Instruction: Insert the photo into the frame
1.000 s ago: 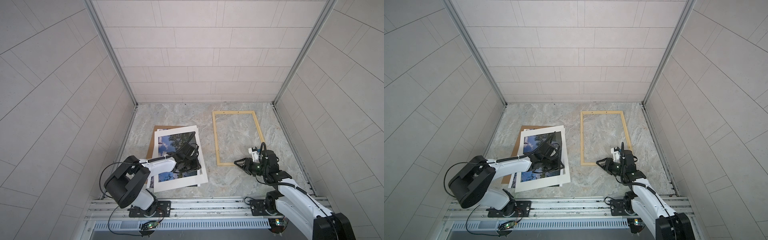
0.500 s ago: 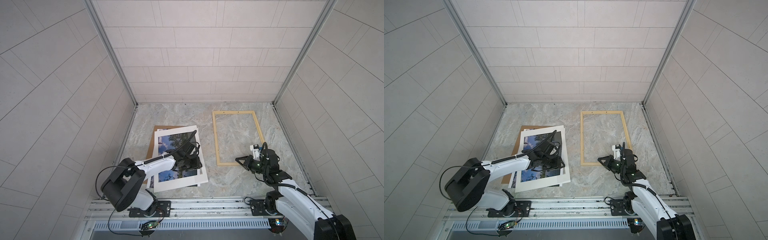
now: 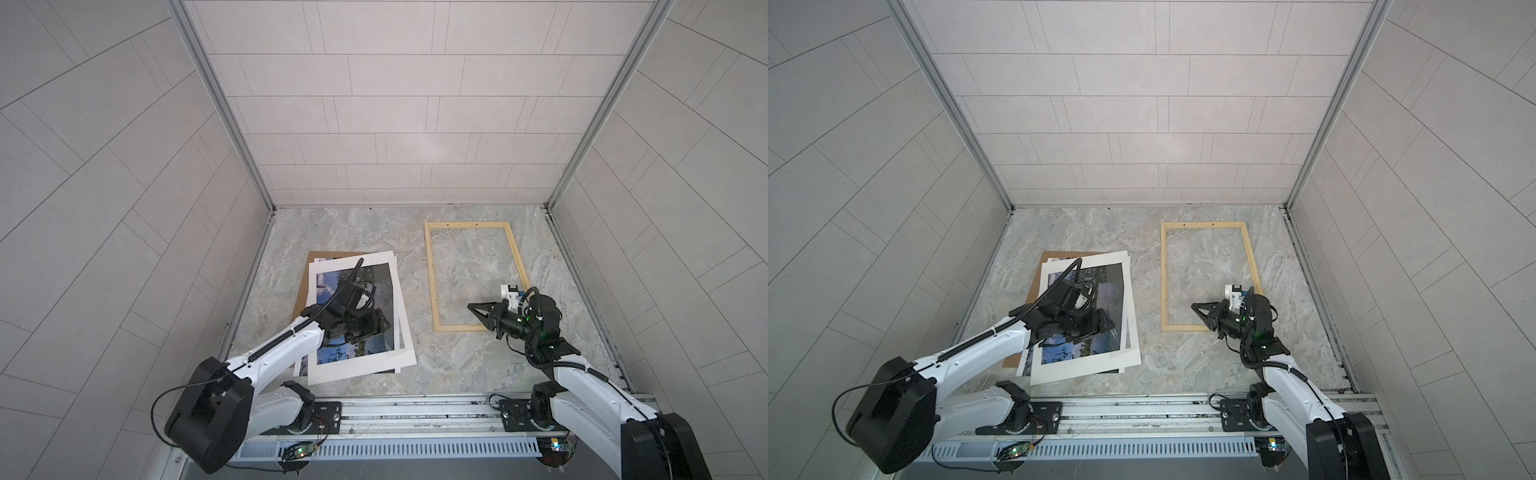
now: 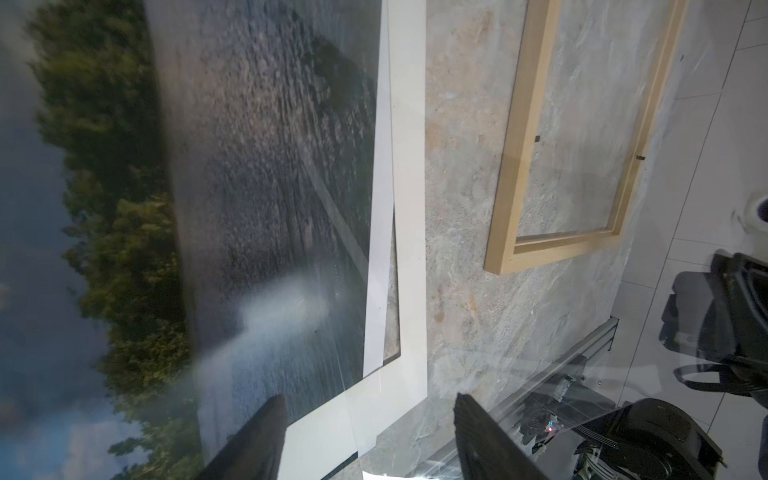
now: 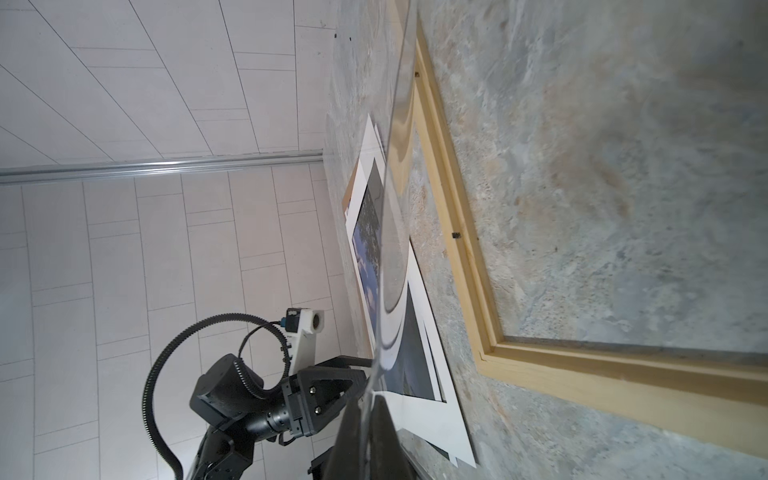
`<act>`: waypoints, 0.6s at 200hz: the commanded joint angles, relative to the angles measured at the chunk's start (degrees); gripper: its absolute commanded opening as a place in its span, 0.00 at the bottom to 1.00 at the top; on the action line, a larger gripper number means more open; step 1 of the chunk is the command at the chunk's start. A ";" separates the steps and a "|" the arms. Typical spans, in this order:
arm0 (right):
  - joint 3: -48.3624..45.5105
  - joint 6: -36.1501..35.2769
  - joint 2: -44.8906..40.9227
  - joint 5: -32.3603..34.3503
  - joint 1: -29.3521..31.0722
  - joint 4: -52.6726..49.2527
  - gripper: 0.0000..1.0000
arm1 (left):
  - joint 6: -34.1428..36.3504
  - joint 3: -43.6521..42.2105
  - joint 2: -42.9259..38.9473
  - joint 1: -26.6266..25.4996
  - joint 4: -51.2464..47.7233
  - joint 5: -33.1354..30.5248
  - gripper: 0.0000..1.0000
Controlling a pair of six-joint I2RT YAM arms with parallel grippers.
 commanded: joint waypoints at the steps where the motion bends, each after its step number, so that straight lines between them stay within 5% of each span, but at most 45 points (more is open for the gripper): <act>1: -0.20 6.34 0.08 -2.01 -0.31 6.20 0.00 | -3.38 -3.17 -0.56 1.27 6.04 4.18 0.72; 49: 1.00 9.82 -0.49 -2.43 -0.29 7.71 0.00 | -13.83 -10.06 -0.43 1.27 24.67 8.83 0.74; 120: 1.98 3.44 -2.54 -6.46 -0.16 -2.05 0.00 | -22.36 -11.60 2.78 1.31 44.42 10.80 0.71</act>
